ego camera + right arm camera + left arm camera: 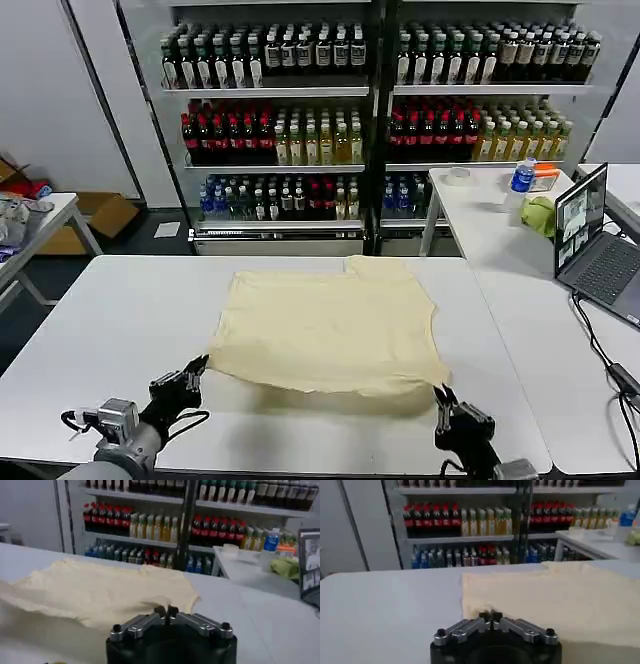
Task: Fold and organize the clothes.
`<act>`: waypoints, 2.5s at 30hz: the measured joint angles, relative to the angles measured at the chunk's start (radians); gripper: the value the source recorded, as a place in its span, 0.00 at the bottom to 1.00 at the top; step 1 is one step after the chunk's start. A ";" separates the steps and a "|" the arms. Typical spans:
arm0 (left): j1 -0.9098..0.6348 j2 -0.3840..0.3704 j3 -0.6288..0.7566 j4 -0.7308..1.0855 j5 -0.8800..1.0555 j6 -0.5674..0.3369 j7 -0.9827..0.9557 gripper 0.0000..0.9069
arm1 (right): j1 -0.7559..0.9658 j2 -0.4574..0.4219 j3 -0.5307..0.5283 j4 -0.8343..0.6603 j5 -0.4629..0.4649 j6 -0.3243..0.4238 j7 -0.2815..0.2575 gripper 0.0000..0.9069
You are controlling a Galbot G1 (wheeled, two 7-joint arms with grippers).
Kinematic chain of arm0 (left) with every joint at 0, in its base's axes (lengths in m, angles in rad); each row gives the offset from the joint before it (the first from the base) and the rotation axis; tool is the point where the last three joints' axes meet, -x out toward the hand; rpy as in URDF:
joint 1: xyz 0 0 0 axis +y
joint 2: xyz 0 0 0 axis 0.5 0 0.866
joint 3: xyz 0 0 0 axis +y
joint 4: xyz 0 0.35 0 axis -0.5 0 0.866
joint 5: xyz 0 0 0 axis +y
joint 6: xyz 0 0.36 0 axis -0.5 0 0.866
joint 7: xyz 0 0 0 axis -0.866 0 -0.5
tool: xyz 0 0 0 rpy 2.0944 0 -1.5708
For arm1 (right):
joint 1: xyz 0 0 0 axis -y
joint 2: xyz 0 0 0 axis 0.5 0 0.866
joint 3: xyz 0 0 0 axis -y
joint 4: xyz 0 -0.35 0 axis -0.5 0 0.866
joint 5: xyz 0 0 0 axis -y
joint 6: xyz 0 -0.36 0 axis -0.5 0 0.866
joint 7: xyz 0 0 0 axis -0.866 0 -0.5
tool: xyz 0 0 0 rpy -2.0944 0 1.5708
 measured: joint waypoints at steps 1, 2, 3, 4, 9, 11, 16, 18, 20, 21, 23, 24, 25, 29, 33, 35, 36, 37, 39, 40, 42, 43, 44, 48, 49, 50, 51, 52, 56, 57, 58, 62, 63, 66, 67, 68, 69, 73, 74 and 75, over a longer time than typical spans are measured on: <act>-0.011 0.002 0.003 0.009 -0.009 -0.003 0.001 0.01 | 0.021 -0.006 -0.003 -0.013 0.007 -0.003 0.000 0.00; -0.021 0.003 0.006 0.017 -0.017 -0.006 0.002 0.01 | 0.040 -0.010 -0.006 -0.025 0.013 -0.005 0.001 0.00; -0.032 0.003 0.009 0.026 -0.024 -0.008 0.003 0.01 | 0.059 -0.015 -0.009 -0.037 0.019 -0.007 0.001 0.00; -0.044 0.004 0.013 0.036 -0.032 -0.010 0.004 0.01 | 0.080 -0.020 -0.012 -0.051 0.026 -0.010 0.001 0.00; -0.099 0.009 0.032 0.086 -0.053 -0.015 0.005 0.01 | 0.183 -0.048 -0.035 -0.117 0.055 -0.022 0.000 0.00; -0.120 0.010 0.040 0.105 -0.058 -0.015 0.005 0.01 | 0.227 -0.060 -0.047 -0.144 0.064 -0.026 -0.002 0.00; -0.172 0.009 0.059 0.156 -0.060 -0.015 0.001 0.01 | 0.326 -0.082 -0.084 -0.211 0.075 -0.035 -0.007 0.00; -0.190 0.008 0.066 0.175 -0.060 -0.015 -0.001 0.01 | 0.361 -0.084 -0.101 -0.238 0.075 -0.037 -0.010 0.00; -0.205 0.007 0.073 0.192 -0.057 -0.013 -0.007 0.01 | 0.396 -0.084 -0.119 -0.264 0.075 -0.037 -0.011 0.00; -0.212 0.006 0.077 0.200 -0.055 -0.011 -0.009 0.01 | 0.410 -0.084 -0.126 -0.276 0.075 -0.037 -0.012 0.00; -0.224 0.002 0.084 0.215 -0.050 -0.008 -0.014 0.01 | 0.438 -0.083 -0.141 -0.301 0.074 -0.037 -0.014 0.00; -0.229 0.000 0.087 0.221 -0.049 -0.008 -0.015 0.01 | 0.451 -0.082 -0.148 -0.313 0.072 -0.037 -0.015 0.00; -0.233 -0.001 0.090 0.227 -0.046 -0.008 -0.018 0.01 | 0.465 -0.080 -0.156 -0.325 0.069 -0.037 -0.016 0.00; -0.245 -0.004 0.103 0.246 -0.032 -0.005 -0.021 0.01 | 0.506 -0.076 -0.183 -0.365 0.058 -0.036 -0.019 0.00; -0.254 -0.004 0.108 0.261 -0.024 -0.004 -0.022 0.01 | 0.527 -0.069 -0.207 -0.394 0.045 -0.041 -0.019 0.00; -0.259 -0.004 0.110 0.268 -0.021 -0.004 -0.023 0.66 | 0.534 -0.066 -0.213 -0.401 0.038 -0.045 -0.017 1.00; -0.261 -0.005 0.112 0.270 -0.020 -0.003 -0.023 1.00 | 0.535 -0.063 -0.216 -0.403 0.034 -0.047 -0.017 1.00; -0.264 -0.007 0.112 0.271 -0.019 -0.002 -0.024 1.00 | 0.536 -0.061 -0.218 -0.405 0.030 -0.048 -0.016 1.00; -0.266 -0.011 0.112 0.272 -0.019 0.000 -0.026 1.00 | 0.537 -0.057 -0.219 -0.408 0.024 -0.050 -0.013 1.00; -0.266 -0.012 0.112 0.272 -0.019 0.000 -0.026 1.00 | 0.537 -0.055 -0.219 -0.408 0.022 -0.050 -0.011 1.00; -0.265 -0.014 0.112 0.272 -0.019 -0.001 -0.025 1.00 | 0.535 -0.052 -0.219 -0.408 0.020 -0.050 -0.009 1.00; -0.263 -0.014 0.111 0.270 -0.019 -0.001 -0.025 1.00 | 0.532 -0.051 -0.218 -0.408 0.018 -0.049 -0.009 1.00; -0.261 -0.015 0.111 0.269 -0.019 -0.002 -0.024 1.00 | 0.529 -0.050 -0.217 -0.406 0.016 -0.049 -0.008 1.00; -0.250 -0.020 0.108 0.260 -0.018 -0.006 -0.025 1.00 | 0.513 -0.045 -0.206 -0.395 0.008 -0.045 -0.005 1.00; -0.247 -0.022 0.107 0.258 -0.017 -0.006 -0.025 1.00 | 0.508 -0.044 -0.202 -0.392 0.006 -0.044 -0.005 1.00; -0.244 -0.024 0.106 0.256 -0.016 -0.007 -0.025 1.00 | 0.501 -0.043 -0.197 -0.386 0.004 -0.044 -0.005 1.00; -0.242 -0.025 0.105 0.255 -0.016 -0.007 -0.025 1.00 | 0.494 -0.043 -0.193 -0.381 0.002 -0.044 -0.005 1.00; -0.238 -0.027 0.103 0.253 -0.015 -0.008 -0.025 1.00 | 0.486 -0.042 -0.188 -0.376 0.001 -0.044 -0.005 1.00; -0.226 -0.029 0.101 0.252 -0.014 -0.013 -0.022 1.00 | 0.451 -0.038 -0.164 -0.359 0.002 -0.050 -0.004 1.00; -0.226 -0.029 0.102 0.254 -0.014 -0.014 -0.021 1.00 | 0.442 -0.036 -0.158 -0.357 0.003 -0.052 -0.001 1.00; -0.226 -0.028 0.103 0.257 -0.014 -0.015 -0.021 1.00 | 0.433 -0.034 -0.152 -0.355 0.005 -0.054 0.001 1.00; -0.233 -0.026 0.108 0.269 -0.014 -0.016 -0.020 1.00 | 0.395 -0.026 -0.127 -0.349 0.022 -0.061 0.011 1.00; -0.235 -0.025 0.110 0.273 -0.014 -0.016 -0.019 1.00 | 0.387 -0.025 -0.122 -0.349 0.028 -0.063 0.013 1.00; -0.243 -0.022 0.115 0.287 -0.012 -0.019 -0.018 1.00 | 0.372 -0.020 -0.107 -0.349 0.046 -0.069 0.021 1.00; -0.246 -0.021 0.117 0.291 -0.012 -0.019 -0.017 1.00 | 0.369 -0.019 -0.102 -0.350 0.053 -0.071 0.024 1.00; -0.250 -0.019 0.120 0.296 -0.011 -0.020 -0.016 1.00 | 0.365 -0.017 -0.098 -0.353 0.062 -0.074 0.026 1.00; -0.253 -0.018 0.122 0.301 -0.010 -0.020 -0.014 1.00 | 0.364 -0.015 -0.095 -0.356 0.070 -0.078 0.029 1.00; -0.267 -0.015 0.133 0.319 -0.009 -0.017 -0.010 1.00 | 0.363 -0.005 -0.092 -0.370 0.100 -0.092 0.038 1.00; -0.270 -0.013 0.135 0.324 -0.009 -0.016 -0.009 1.00 | 0.364 -0.003 -0.092 -0.374 0.106 -0.095 0.040 1.00; -0.274 -0.013 0.139 0.329 -0.009 -0.015 -0.009 1.00 | 0.366 -0.001 -0.092 -0.377 0.112 -0.099 0.042 1.00</act>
